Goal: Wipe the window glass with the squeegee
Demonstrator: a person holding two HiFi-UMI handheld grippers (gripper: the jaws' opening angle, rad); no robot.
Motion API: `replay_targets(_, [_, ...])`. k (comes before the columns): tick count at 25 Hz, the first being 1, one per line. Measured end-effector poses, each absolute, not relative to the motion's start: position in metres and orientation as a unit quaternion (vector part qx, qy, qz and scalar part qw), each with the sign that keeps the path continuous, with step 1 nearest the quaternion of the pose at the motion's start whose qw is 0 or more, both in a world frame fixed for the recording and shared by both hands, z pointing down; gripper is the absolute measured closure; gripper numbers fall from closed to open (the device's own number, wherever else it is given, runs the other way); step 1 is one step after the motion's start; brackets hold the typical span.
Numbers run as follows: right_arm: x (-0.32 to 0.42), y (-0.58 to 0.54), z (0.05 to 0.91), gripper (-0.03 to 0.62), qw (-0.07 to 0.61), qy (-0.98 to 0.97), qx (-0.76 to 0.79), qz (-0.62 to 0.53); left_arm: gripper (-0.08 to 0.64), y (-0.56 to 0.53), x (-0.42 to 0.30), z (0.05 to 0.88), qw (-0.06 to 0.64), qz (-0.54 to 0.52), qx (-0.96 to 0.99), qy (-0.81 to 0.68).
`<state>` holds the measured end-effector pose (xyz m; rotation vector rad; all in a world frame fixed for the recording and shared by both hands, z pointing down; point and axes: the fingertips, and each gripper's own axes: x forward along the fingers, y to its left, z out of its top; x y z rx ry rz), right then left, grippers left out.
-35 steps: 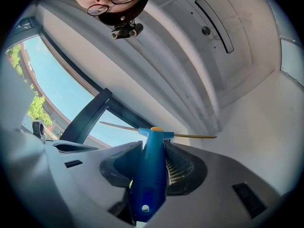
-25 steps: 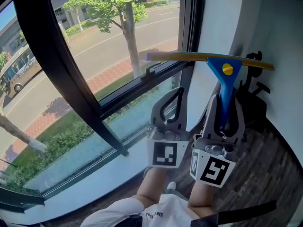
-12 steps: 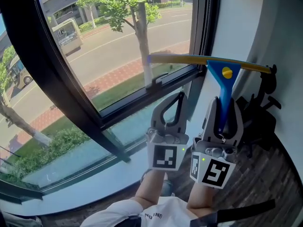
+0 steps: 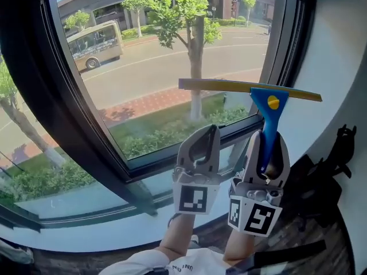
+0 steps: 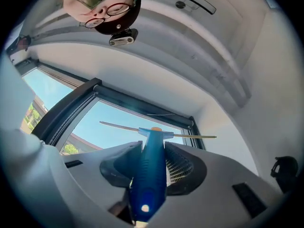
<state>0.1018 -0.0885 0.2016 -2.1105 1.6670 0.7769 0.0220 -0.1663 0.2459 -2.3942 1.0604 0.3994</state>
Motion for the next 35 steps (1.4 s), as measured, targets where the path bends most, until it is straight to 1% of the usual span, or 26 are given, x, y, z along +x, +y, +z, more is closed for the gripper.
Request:
replay_targets(3, [0.102,-0.113,0.198,0.443,0.184,0.613,-0.724,0.258,0.561,-0.183,0.016,0.244,0.245,0.121,-0.866,0.418])
replay_targets(6, [0.095,-0.140,0.203,0.443,0.194,0.641,-0.699,0.250,0.561,-0.200,0.005,0.248,0.263,0.098,-0.843,0.460])
replay_targets(11, [0.077,-0.179,0.207,0.443,0.202,0.694,-0.643,0.252,0.561,-0.226,-0.020,0.251,0.276,0.090,-0.799,0.527])
replay_targets(15, [0.076,-0.202,0.191,0.443,0.205,0.723,-0.600,0.275,0.561,-0.241,-0.025,0.242,0.262,0.095,-0.771,0.573])
replay_targets(21, [0.081,-0.217,0.179,0.443,0.213,0.763,-0.536,0.291,0.561,-0.242,-0.024,0.244,0.263,0.085,-0.729,0.626])
replay_targets(24, [0.070,-0.222,0.169,0.443,0.208,0.778,-0.508,0.305,0.561,-0.238,-0.028,0.241,0.250,0.103,-0.722,0.637])
replay_targets(26, [0.057,-0.224,0.161,0.443,0.193,0.787,-0.485,0.329,0.561,-0.236,-0.033,0.240,0.252,0.090,-0.719,0.641])
replay_targets(28, [0.037,-0.225,0.158,0.443,0.162,0.791,-0.459,0.371,0.561,-0.232,-0.044,0.243,0.261,0.070,-0.710,0.650])
replay_targets(30, [0.013,-0.225,0.156,0.443,0.120,0.786,-0.428,0.431,0.561,-0.228,-0.059,0.246,0.255,0.086,-0.702,0.660])
replay_targets(33, [-0.016,-0.232,0.156,0.443,0.043,0.769,-0.378,0.515,0.561,-0.221,-0.077,0.252,0.222,0.132,-0.699,0.667])
replay_targets(35, [-0.030,-0.240,0.160,0.443,-0.009,0.752,-0.350,0.559,0.561,-0.217,-0.083,0.252,0.221,0.136,-0.696,0.670])
